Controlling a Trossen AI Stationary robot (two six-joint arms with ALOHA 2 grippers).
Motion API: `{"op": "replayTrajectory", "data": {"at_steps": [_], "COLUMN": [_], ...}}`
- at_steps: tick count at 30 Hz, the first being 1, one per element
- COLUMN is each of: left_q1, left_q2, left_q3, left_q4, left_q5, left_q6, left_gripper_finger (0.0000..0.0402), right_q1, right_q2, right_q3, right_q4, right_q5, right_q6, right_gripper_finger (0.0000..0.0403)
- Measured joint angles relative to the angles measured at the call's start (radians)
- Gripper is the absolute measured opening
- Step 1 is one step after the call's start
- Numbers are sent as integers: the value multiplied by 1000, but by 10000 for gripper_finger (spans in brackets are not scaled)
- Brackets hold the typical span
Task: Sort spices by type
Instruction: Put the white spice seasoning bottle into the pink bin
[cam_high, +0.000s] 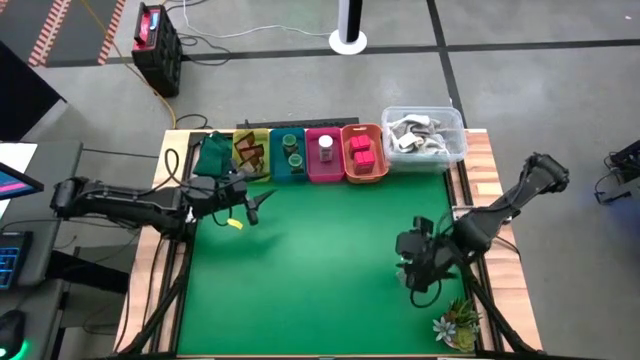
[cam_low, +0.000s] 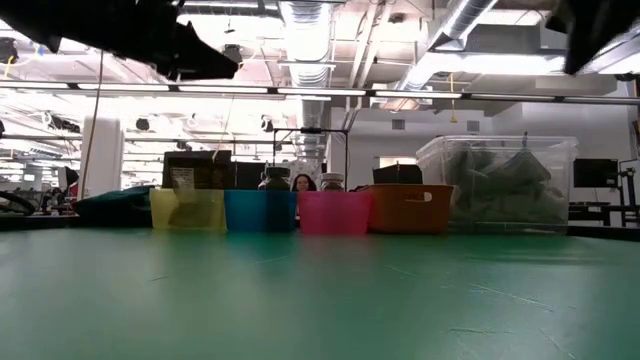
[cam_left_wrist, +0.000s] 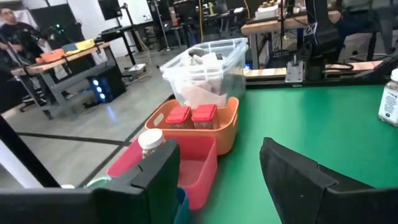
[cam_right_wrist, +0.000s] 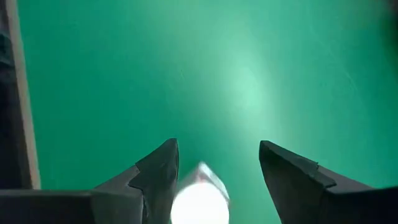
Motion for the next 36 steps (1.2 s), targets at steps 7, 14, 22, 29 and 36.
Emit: {"op": "replayTrajectory", "data": {"at_steps": [7, 14, 22, 29, 36], "left_q1": [-2, -2, -2, -2, -2], "left_q2": [22, 22, 22, 22, 22], "left_q3": [34, 34, 34, 34, 34], "left_q4": [-1, -5, -25, -65, -83], "left_q5": [-26, -26, -25, -25, -24], "left_q6": [17, 20, 22, 23, 14], "left_gripper_finger": [213, 213, 213, 213, 213], "right_q1": [31, 47, 70, 91, 131], "right_q2": [184, 235, 220, 219, 218], "right_q3": [90, 127, 127, 127, 65], "right_q4": [-217, -268, -285, -296, -269], "right_q5": [-131, -159, -184, -250, -267], "right_q6": [23, 98, 219, 307, 337], "right_gripper_finger": [251, 251, 251, 251, 258]}}
